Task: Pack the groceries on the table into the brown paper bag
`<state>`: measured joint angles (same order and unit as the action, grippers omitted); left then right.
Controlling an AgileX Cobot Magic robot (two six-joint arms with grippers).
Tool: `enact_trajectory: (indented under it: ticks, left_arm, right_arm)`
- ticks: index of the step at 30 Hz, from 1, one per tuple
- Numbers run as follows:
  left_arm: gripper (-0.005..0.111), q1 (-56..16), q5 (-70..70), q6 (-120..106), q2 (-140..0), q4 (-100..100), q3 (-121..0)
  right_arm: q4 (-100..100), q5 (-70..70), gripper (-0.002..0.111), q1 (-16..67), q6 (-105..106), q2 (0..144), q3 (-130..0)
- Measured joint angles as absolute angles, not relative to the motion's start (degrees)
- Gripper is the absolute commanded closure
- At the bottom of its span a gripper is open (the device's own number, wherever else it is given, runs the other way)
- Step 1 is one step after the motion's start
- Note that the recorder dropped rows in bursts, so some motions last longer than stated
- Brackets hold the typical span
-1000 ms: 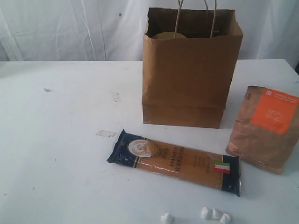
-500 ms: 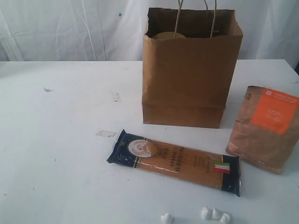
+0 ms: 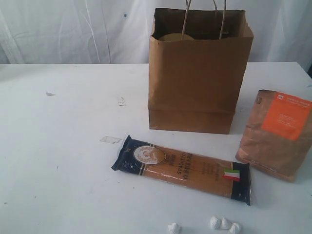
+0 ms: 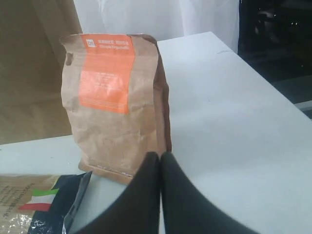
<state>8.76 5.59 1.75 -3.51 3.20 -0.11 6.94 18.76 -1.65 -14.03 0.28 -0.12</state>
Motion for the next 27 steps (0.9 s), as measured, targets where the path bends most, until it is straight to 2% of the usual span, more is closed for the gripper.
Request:
enact_trajectory:
  ticks: [11,23,26,27]
  left_arm:
    - [0.107,8.72,1.68,1.45,-3.51,3.20,-0.11]
    - [0.107,8.72,6.89,2.68,-3.51,3.36,-0.11]
    - [0.107,8.72,6.89,2.79,-3.51,5.41,-0.11]
    - [0.107,8.72,6.89,2.79,-3.51,5.88,-0.11]
  right_arm:
    - [11.15,19.59,0.108,-1.65,-8.97,0.28,-0.12]
    - [15.71,19.50,0.108,-1.65,-1.43,0.28,-0.12]
    - [10.80,13.82,0.108,-1.65,-1.33,0.28,-0.12]
    - [2.98,8.56,0.108,-1.65,-4.68,0.28,-0.12]
